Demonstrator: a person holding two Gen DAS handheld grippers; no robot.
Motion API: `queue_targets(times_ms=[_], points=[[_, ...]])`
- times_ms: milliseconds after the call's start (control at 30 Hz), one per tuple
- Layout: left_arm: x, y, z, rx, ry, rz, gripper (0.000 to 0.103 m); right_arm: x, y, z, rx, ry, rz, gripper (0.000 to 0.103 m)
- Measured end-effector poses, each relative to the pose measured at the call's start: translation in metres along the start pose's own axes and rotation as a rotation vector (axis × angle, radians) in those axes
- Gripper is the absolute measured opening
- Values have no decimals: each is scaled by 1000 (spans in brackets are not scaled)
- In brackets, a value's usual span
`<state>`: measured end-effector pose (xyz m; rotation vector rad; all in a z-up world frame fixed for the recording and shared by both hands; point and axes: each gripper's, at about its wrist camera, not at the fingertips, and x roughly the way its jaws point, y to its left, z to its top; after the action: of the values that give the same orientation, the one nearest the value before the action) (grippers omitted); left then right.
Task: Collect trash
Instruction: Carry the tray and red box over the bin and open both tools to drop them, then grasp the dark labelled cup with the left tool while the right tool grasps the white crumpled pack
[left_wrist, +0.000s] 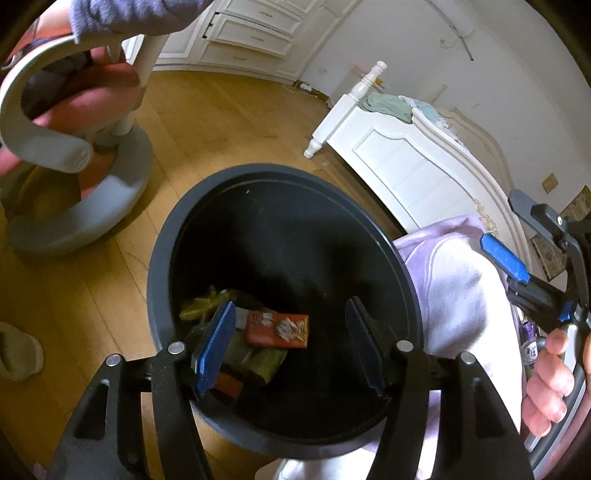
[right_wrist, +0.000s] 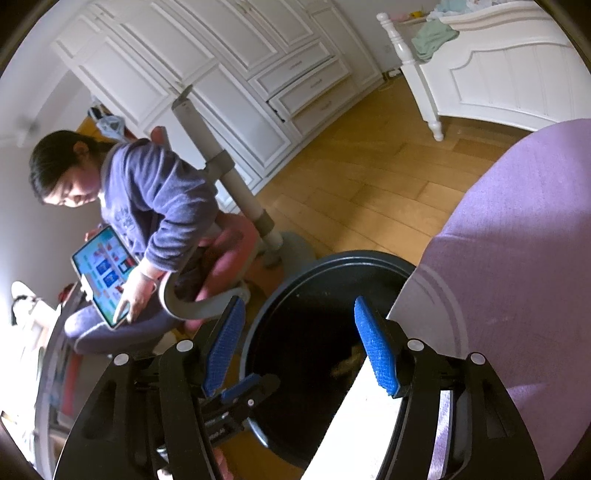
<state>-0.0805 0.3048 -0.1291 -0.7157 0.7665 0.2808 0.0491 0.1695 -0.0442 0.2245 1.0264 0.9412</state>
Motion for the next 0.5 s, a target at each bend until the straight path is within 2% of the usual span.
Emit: queue_targets(times_ms=[200, 333, 433, 500], points=[[-9, 5, -17, -24, 27, 21, 62, -2, -1, 1, 6, -4, 11, 62], [-22, -1, -24, -20, 25, 29, 63, -8, -7, 0, 36, -14, 55, 63], [-35, -10, -27, -4, 5, 29, 62, -23, -11, -6, 33, -39, 68, 70], [-46, -20, -28, 25, -20, 25, 63, -36, -13, -14, 24, -51, 80, 71]])
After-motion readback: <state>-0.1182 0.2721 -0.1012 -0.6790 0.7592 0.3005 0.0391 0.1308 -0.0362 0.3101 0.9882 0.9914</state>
